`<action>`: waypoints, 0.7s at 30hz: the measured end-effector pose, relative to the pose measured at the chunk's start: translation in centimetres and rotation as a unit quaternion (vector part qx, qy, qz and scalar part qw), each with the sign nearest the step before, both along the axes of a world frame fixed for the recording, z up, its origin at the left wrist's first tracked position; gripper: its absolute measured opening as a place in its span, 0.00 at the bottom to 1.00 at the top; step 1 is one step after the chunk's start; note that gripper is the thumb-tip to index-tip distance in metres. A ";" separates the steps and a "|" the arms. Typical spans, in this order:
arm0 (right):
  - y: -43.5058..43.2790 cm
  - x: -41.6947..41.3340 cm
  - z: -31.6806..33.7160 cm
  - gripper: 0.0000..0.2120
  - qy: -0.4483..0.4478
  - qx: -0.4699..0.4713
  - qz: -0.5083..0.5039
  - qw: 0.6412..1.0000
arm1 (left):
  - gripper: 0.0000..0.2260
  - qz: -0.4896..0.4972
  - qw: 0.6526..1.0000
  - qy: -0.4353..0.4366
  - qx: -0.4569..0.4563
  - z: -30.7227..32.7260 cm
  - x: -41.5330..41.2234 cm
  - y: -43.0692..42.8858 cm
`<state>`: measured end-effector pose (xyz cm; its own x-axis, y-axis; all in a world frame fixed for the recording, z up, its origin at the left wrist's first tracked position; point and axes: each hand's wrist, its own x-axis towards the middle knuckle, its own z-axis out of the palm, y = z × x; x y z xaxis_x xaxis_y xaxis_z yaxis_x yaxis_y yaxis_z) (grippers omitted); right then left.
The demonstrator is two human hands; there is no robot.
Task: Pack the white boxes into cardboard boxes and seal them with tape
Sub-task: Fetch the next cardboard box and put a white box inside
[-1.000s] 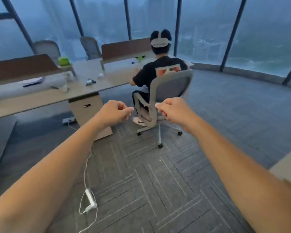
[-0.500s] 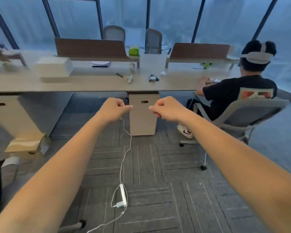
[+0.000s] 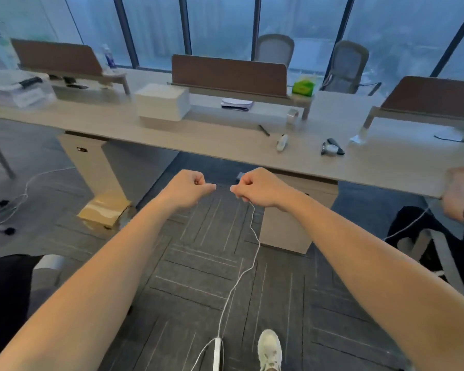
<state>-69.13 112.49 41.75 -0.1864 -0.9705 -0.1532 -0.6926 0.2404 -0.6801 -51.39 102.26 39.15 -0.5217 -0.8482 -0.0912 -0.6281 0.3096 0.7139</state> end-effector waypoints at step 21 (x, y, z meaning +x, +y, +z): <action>-44.0 -2.2 -2.3 0.16 -0.035 0.027 0.268 0.962 | 0.19 0.344 0.937 0.000 0.067 -3.1 3.4 -31.7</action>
